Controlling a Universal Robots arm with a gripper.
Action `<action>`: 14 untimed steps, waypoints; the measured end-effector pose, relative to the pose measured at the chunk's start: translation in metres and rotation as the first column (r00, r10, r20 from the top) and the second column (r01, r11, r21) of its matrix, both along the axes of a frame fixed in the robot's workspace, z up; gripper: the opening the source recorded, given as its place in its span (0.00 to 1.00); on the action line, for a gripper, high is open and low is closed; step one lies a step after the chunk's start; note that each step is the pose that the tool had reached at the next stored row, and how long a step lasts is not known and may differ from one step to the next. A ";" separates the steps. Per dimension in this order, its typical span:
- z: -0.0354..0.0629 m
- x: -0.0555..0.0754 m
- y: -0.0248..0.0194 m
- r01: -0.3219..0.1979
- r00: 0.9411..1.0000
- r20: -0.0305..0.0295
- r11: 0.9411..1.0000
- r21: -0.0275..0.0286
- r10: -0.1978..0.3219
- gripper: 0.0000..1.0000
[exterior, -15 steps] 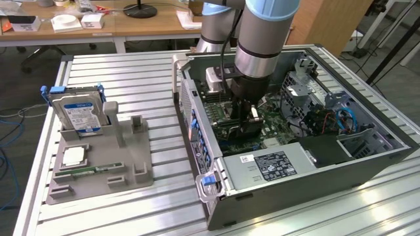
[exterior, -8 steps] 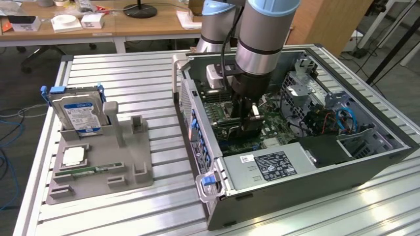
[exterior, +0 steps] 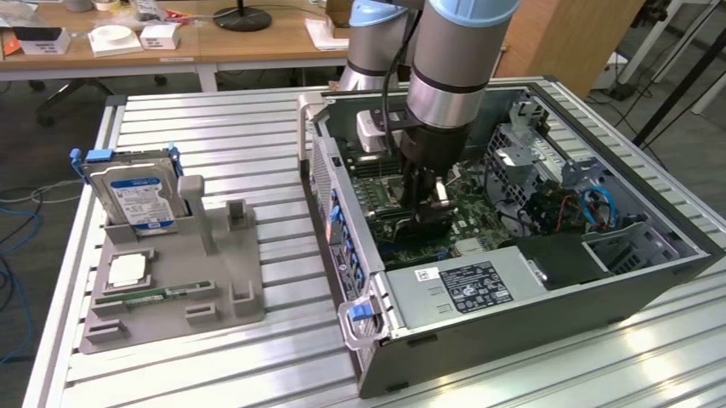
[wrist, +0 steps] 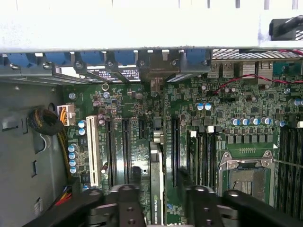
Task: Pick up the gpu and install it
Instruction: 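Insert the gpu into the slot, then press down on the gpu until it lock into place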
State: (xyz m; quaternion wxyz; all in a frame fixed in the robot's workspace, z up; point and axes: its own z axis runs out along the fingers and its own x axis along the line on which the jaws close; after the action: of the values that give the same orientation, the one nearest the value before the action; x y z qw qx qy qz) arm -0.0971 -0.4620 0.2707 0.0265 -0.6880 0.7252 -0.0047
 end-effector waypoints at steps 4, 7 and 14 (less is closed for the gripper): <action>0.0000 0.000 0.0000 0.000 1.000 0.000 1.000 0.000 0.000 0.32; 0.0000 0.000 0.0000 0.000 1.000 0.000 1.000 0.000 0.000 0.14; 0.0000 0.000 0.0000 0.000 1.000 0.000 1.000 0.000 0.000 0.11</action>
State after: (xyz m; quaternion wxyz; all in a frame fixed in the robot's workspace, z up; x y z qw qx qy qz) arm -0.0971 -0.4620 0.2707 0.0265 -0.6880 0.7252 -0.0047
